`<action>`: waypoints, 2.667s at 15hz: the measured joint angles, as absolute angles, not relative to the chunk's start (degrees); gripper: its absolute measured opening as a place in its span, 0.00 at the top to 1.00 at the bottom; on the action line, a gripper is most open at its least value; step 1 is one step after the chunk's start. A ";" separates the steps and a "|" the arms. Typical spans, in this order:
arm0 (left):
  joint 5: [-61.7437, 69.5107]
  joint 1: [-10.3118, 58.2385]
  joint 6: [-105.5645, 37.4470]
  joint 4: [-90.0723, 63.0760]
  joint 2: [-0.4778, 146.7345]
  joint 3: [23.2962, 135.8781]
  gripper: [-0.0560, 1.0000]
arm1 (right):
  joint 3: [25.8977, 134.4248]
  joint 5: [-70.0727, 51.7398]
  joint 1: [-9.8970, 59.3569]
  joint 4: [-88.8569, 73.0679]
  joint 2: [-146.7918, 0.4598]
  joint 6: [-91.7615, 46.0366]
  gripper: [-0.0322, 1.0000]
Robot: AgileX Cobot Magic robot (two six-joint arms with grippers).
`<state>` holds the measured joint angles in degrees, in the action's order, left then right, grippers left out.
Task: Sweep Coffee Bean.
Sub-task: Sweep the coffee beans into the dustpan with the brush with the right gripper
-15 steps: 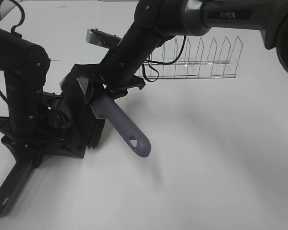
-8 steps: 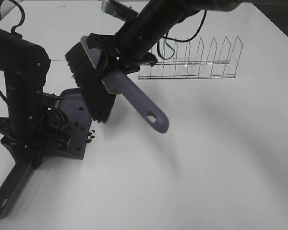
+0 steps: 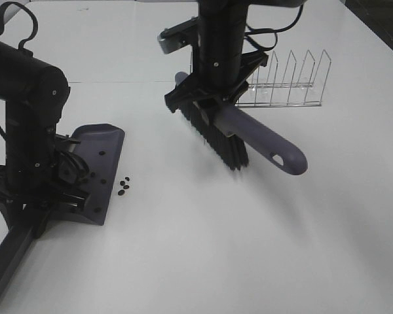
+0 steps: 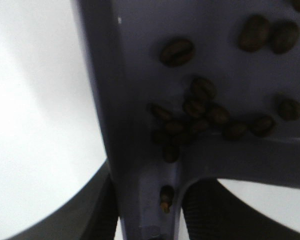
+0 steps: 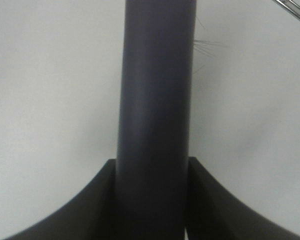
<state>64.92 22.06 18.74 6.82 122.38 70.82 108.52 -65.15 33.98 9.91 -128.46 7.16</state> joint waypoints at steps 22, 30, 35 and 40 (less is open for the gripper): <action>68.41 21.83 18.05 7.33 124.05 70.87 0.63 | 108.69 -61.71 33.17 -2.75 -130.06 6.59 0.61; 68.41 21.83 18.11 7.10 124.10 70.87 0.63 | 109.21 -54.32 39.36 -24.18 -137.05 2.01 0.61; 68.47 21.83 18.28 6.82 124.10 70.87 0.63 | 109.21 -50.71 38.27 -37.30 -139.17 -4.76 0.61; 68.47 21.83 17.70 6.70 124.10 70.87 0.63 | 109.21 -57.98 27.73 -59.24 -139.69 -20.68 0.61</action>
